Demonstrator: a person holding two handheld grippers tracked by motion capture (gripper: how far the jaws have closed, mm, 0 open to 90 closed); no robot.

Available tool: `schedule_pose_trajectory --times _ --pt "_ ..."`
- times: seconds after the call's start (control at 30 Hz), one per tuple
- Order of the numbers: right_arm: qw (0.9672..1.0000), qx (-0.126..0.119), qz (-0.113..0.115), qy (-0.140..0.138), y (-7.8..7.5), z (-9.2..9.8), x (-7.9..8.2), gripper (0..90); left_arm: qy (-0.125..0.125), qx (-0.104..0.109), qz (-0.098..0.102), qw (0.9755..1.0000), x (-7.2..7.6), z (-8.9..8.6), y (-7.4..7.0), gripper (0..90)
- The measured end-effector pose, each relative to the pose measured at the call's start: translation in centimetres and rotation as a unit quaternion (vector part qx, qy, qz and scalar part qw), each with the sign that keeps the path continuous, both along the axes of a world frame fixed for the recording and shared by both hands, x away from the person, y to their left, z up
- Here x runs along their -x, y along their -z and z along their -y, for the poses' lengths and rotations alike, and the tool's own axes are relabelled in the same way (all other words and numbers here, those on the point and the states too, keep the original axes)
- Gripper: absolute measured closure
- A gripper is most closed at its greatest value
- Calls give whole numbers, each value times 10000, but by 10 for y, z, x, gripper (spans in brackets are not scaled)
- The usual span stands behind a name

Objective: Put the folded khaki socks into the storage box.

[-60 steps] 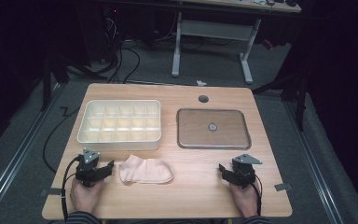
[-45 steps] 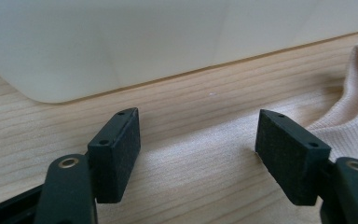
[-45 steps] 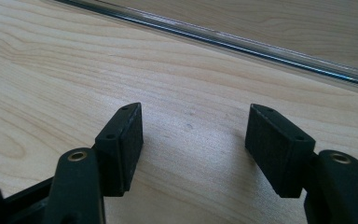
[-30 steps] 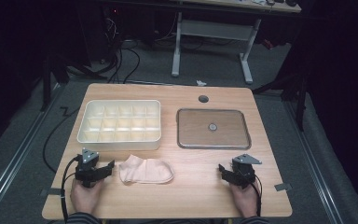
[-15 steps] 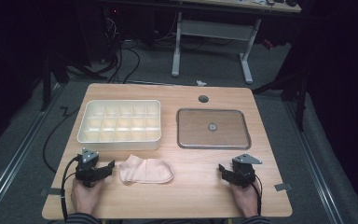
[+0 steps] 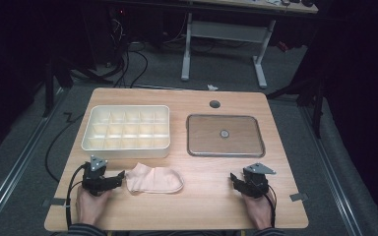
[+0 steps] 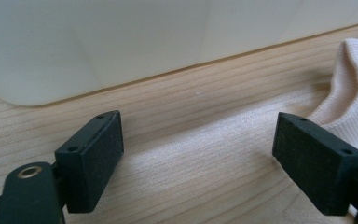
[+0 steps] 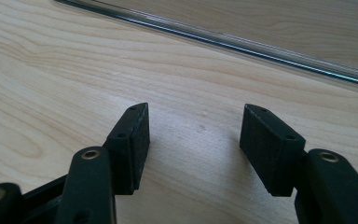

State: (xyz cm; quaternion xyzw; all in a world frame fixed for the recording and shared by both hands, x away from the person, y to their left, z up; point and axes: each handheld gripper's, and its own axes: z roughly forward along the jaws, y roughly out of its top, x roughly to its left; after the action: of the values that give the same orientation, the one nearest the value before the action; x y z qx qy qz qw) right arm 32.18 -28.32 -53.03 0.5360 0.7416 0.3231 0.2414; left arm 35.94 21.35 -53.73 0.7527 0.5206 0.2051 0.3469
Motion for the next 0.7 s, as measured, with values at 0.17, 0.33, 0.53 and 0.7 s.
schedule_pose_trajectory --times 0.17,0.33,0.53,0.7 --pt "9999 -80 52 -64 -2 -4 2 427 11 -61 -18 10000 1 0 -1 178" --pt "9997 -208 53 -139 -5 -8 4 429 -15 -172 -135 9998 4 -1 -4 195" --pt "9994 -248 48 -257 -9 -16 7 470 62 209 -114 9997 13 -5 -8 243" --pt "9988 -270 17 -415 -10 -27 10 511 164 580 -83 9981 19 -11 -13 283"
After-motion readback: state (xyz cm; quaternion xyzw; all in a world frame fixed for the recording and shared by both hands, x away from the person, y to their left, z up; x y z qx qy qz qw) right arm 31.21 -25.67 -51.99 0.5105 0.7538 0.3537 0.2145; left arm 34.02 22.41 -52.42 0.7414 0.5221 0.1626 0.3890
